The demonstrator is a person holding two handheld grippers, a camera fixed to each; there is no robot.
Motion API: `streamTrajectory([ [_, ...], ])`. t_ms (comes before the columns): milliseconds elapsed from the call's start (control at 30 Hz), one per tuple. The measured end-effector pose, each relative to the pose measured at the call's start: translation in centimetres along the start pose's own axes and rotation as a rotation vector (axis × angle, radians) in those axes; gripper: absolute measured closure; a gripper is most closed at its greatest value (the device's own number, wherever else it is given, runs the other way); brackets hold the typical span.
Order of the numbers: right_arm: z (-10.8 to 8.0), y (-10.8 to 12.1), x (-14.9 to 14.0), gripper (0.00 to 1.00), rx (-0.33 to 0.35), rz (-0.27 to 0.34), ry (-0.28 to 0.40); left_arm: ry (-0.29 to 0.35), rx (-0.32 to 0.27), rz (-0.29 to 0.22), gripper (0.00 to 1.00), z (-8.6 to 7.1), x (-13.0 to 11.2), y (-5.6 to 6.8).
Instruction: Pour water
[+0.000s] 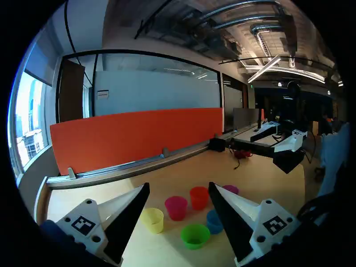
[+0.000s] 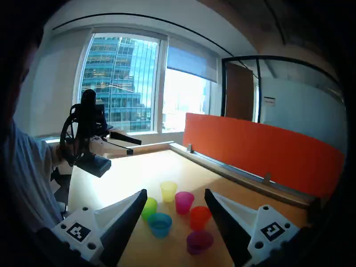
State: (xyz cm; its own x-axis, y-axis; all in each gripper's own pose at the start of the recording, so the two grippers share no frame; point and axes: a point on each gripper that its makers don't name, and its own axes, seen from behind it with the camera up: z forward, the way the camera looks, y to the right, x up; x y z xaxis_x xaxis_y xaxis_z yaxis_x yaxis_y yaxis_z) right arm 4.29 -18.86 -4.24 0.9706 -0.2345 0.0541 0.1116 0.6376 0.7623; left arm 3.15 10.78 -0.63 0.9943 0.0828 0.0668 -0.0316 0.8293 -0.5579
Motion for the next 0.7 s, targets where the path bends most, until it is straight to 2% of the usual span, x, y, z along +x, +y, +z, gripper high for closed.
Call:
streamTrajectory([
  [467, 2.1, -1.2, -4.2, 0.0, 0.05, -0.027, -0.083, -0.066, -0.053, 0.01, 0.02, 0.6, -4.8, 1.5],
  [700, 3.1, -1.2, -6.1, 0.0, 0.063, -0.042, -0.118, -0.115, -0.053, 0.011, 0.02, 1.0, -7.6, 1.8],
])
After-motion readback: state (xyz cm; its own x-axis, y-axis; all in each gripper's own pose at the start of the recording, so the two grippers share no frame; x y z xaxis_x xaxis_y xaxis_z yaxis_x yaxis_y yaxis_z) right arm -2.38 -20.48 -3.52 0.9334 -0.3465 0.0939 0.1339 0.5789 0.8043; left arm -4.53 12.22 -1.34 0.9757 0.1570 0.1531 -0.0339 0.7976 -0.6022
